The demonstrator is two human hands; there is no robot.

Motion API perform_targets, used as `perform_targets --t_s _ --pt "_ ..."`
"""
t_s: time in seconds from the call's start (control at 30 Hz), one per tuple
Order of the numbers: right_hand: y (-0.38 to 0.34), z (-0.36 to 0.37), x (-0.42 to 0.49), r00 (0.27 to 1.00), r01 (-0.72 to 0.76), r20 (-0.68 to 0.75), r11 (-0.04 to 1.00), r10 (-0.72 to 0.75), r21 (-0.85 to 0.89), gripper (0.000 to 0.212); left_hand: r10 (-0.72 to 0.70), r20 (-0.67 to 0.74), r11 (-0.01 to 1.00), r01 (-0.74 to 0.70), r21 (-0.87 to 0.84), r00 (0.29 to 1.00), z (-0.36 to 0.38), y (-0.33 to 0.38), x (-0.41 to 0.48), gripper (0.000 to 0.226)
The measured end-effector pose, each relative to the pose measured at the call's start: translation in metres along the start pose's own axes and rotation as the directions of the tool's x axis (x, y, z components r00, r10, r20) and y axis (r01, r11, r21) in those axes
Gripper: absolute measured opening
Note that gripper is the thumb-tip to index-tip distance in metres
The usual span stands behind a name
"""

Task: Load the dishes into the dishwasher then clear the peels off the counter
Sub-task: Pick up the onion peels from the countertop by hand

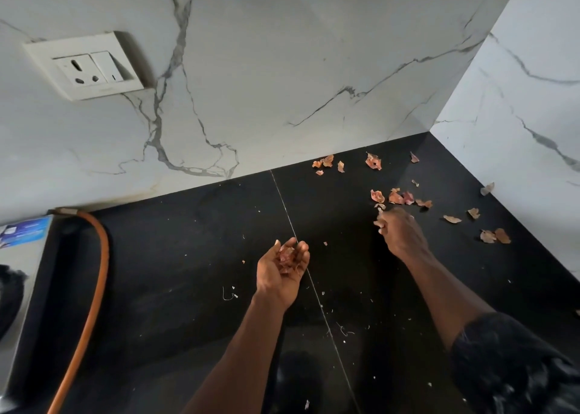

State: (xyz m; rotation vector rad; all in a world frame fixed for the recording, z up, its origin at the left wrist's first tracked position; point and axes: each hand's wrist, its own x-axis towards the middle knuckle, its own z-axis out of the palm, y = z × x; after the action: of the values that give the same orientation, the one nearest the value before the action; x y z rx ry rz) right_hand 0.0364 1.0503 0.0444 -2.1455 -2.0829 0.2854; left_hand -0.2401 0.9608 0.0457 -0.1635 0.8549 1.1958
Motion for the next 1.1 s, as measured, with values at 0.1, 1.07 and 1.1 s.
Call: perform_targets --t_s 0.1,1.07,1.1 --pt "-0.004 0.005 -0.012 0.999 0.032 -0.033 0.999 -0.031 0.013 0.012 0.005 -0.008 1.000 -0.005 0.008 1.000 -0.002 0.001 0.004 0.036" --pt "-0.065 -0.003 -0.032 0.999 -0.041 0.018 0.981 0.038 0.192 0.035 -0.004 -0.020 1.000 0.004 -0.012 1.000 -0.001 0.004 -0.002 0.037" --pt "-0.054 0.002 -0.032 0.996 -0.065 0.064 0.989 0.057 0.132 0.039 -0.010 -0.018 1.000 0.010 -0.007 1.000 -0.001 0.003 -0.003 0.037"
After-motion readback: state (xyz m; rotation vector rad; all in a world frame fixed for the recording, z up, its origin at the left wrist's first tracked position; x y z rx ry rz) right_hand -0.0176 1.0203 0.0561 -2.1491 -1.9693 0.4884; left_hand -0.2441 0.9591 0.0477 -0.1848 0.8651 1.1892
